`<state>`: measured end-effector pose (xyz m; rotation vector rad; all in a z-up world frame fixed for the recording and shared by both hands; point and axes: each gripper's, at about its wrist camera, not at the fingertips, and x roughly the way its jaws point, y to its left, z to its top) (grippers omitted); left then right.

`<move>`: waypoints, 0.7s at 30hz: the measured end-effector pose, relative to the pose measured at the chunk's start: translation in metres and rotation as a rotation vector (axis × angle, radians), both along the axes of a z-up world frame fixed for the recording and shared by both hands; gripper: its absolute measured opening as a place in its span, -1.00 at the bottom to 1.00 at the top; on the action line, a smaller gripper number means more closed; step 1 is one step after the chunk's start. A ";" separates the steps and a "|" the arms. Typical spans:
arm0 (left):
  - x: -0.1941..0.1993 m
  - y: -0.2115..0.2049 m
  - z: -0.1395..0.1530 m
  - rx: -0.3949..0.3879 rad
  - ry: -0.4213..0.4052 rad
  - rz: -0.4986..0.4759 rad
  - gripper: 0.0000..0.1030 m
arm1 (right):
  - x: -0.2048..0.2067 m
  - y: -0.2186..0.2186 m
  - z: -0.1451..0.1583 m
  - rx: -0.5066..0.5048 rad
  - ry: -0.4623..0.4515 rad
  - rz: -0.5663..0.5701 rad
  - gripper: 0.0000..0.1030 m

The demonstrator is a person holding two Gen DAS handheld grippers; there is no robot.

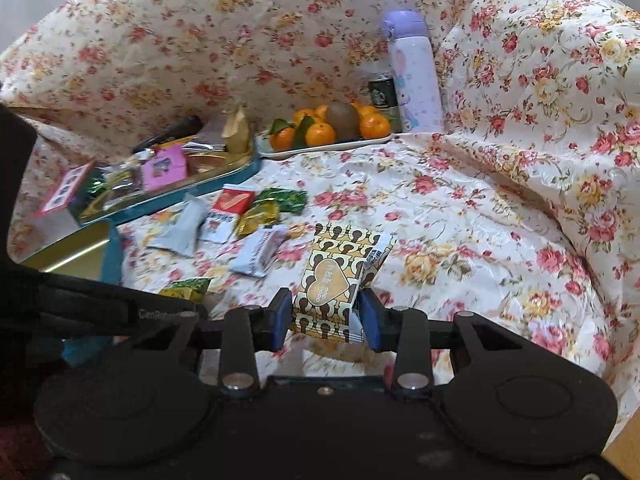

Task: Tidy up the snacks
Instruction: 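Carry both held snacks over the teal tin tray with both tools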

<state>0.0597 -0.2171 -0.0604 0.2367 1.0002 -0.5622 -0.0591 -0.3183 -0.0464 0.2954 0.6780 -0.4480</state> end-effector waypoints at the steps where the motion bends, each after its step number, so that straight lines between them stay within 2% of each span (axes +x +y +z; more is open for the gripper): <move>1: -0.004 0.005 0.003 -0.008 -0.004 0.005 -0.23 | -0.003 0.003 0.001 0.003 0.001 0.009 -0.25; 7: -0.024 0.036 0.022 -0.047 -0.028 0.026 -0.23 | -0.017 0.017 0.004 0.018 0.016 0.059 -0.25; 12: -0.036 0.069 0.043 -0.049 -0.097 0.050 -0.23 | -0.023 0.034 0.009 0.029 0.019 0.114 -0.25; 21: -0.023 0.144 0.076 -0.064 -0.189 0.206 -0.23 | -0.011 0.079 0.023 0.040 0.006 0.256 -0.25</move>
